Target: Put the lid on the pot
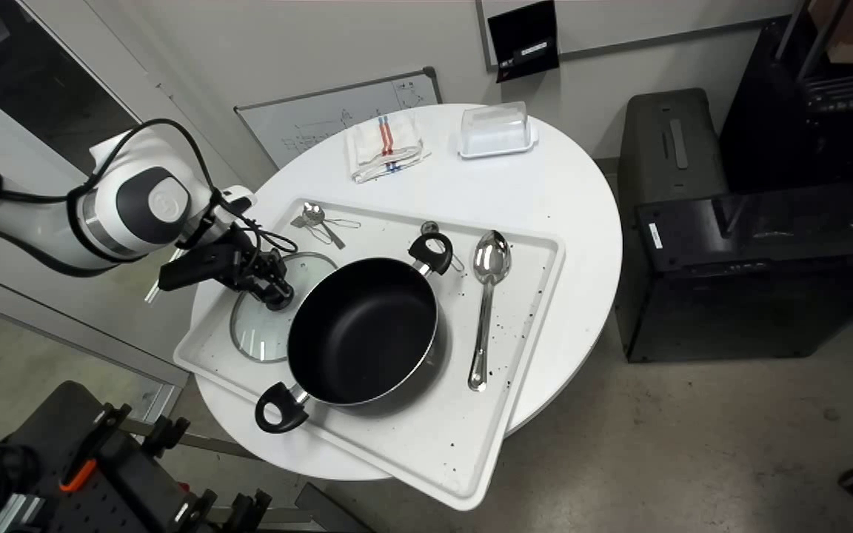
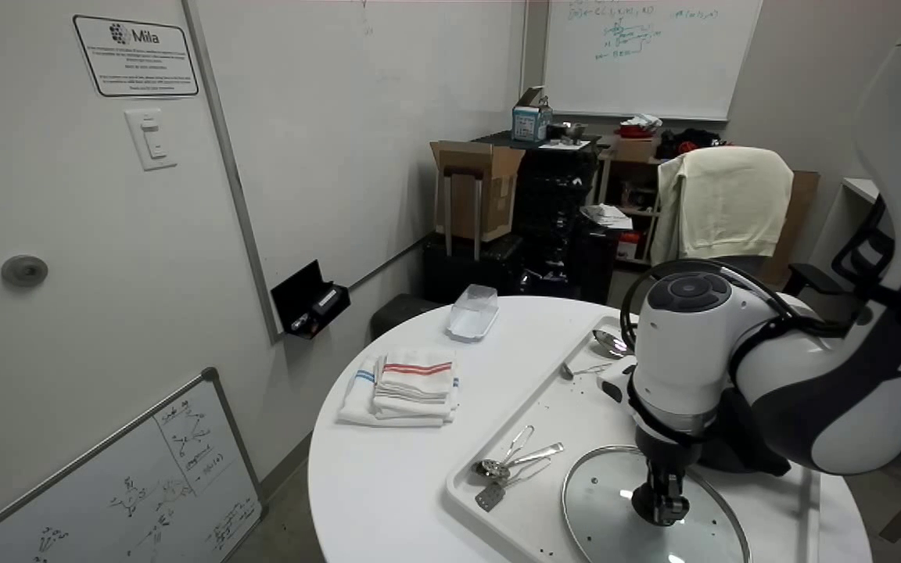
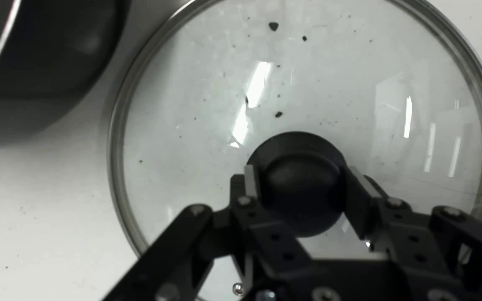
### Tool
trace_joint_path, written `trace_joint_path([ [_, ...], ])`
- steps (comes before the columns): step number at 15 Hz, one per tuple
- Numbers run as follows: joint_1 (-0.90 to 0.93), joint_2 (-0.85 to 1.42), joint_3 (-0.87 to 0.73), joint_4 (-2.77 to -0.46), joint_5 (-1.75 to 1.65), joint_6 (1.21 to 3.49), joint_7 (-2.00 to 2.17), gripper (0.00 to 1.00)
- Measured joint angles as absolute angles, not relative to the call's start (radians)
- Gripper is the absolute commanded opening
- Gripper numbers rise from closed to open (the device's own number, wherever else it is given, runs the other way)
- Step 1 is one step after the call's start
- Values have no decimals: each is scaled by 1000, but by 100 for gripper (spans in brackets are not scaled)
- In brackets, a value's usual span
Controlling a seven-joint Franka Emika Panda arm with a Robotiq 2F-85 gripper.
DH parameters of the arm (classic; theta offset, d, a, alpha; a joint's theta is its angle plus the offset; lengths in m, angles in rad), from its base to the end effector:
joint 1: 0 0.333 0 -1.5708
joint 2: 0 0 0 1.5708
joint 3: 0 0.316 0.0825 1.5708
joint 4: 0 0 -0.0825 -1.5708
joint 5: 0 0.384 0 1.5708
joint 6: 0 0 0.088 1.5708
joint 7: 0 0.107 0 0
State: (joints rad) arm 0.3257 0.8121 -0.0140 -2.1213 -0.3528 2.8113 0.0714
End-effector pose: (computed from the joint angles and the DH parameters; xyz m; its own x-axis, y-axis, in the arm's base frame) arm 0.4877 0.1737 0.0142 0.8298 0.5425 -0.1310 0.5550 -0.8269 0.0905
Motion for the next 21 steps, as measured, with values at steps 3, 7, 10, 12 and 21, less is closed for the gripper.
trace_joint_path([
  [3, 326, 812, -14, -2121, -353, 2811, 71, 25],
  [7, 324, 807, -12, -2123, -353, 2811, 58, 25],
  [10, 318, 779, -3, -2139, -353, 2810, 35, 25],
  [12, 311, 747, 4, -2159, -353, 2809, 19, 25],
  [21, 253, 580, 67, -2260, -353, 2763, -69, 25],
])
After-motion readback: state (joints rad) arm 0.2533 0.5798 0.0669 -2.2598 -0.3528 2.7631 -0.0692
